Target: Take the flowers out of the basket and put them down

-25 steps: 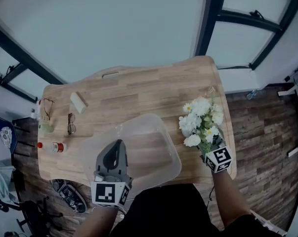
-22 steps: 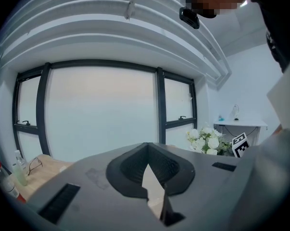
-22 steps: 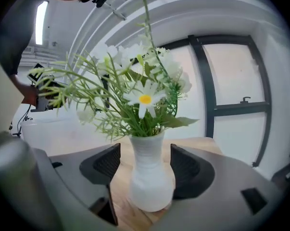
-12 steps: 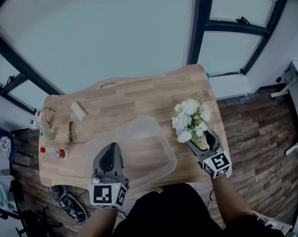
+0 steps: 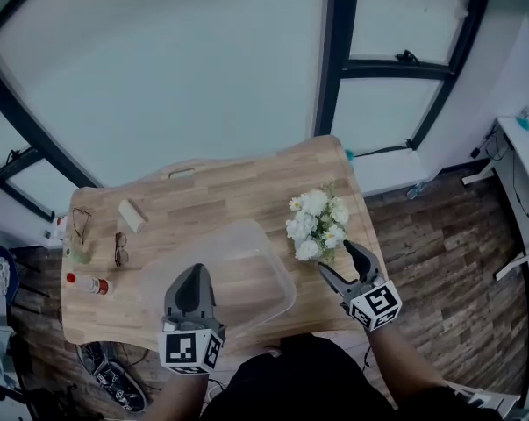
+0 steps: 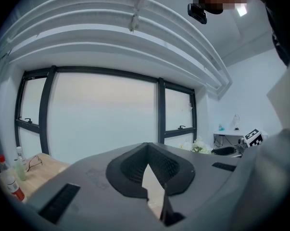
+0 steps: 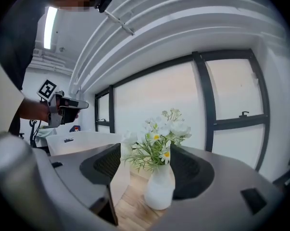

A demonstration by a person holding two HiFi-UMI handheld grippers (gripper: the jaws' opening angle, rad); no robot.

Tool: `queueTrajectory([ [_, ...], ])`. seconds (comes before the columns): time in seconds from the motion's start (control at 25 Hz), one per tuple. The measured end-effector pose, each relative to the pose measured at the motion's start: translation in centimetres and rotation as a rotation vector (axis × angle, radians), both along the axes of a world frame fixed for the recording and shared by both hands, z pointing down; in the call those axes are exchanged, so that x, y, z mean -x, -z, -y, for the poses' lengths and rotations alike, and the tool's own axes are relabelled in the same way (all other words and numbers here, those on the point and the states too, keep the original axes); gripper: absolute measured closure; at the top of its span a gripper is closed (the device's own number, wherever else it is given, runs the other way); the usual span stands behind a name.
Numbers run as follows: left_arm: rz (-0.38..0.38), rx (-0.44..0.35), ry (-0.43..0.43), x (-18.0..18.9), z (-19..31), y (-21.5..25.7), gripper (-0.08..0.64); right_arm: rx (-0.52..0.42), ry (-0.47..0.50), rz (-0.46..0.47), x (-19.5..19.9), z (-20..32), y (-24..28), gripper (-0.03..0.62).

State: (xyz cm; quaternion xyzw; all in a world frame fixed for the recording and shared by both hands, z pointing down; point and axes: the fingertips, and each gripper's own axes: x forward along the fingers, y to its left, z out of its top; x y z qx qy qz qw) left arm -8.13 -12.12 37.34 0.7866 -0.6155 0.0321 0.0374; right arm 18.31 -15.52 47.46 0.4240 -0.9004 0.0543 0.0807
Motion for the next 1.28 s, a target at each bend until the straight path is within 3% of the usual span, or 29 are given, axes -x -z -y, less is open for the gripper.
queueTrajectory([
  [0.4,0.010,-0.001,0.004,-0.1,-0.2,0.1,0.555,-0.081,-0.018,0.012,-0.9,-1.3,3.7,0.279],
  [0.56,0.016,0.006,0.007,0.0,-0.3,0.0,0.556,-0.123,-0.062,0.025,-1.9,-1.4,5.0,0.429],
  [0.68,0.023,0.012,0.007,0.0,-0.3,-0.2,0.555,-0.110,-0.073,0.035,-2.4,-1.3,4.7,0.487],
  [1.28,0.021,0.023,-0.020,-1.4,1.3,-0.8,0.556,-0.113,-0.069,-0.025,-2.9,-0.3,3.4,0.569],
])
